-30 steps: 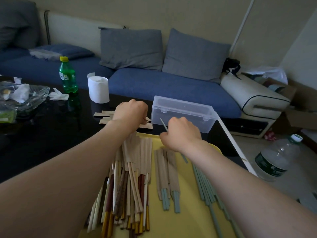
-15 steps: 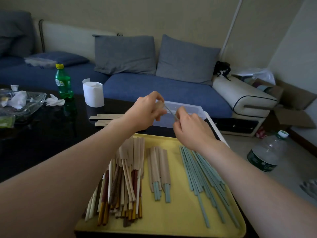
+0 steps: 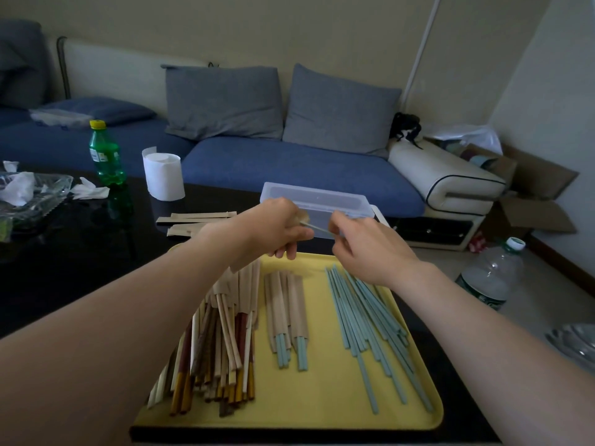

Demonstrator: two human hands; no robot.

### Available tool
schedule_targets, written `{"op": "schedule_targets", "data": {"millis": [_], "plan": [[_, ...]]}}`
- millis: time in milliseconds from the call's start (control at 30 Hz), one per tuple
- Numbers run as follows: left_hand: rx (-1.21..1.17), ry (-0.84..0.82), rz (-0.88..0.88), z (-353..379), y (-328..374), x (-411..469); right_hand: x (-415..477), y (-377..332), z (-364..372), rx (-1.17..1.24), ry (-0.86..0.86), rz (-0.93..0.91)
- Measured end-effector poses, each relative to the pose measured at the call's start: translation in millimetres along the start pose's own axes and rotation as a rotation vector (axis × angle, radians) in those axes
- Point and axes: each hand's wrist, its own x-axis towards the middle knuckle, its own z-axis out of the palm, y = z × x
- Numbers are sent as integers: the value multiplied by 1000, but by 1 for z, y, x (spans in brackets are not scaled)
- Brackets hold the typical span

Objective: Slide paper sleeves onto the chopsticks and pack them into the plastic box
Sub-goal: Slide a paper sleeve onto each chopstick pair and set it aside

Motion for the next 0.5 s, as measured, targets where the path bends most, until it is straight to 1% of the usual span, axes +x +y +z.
{"op": "schedule_targets", "data": {"millis": [133,333,500], "plan": [[20,-35,12,2,1,1,0,0,1,-12,5,-19],[114,-76,23,5,-3,4,9,0,9,-65,139,-47],[123,-87,46,9,-7,2,17,-12,11,79,142,-9]]}}
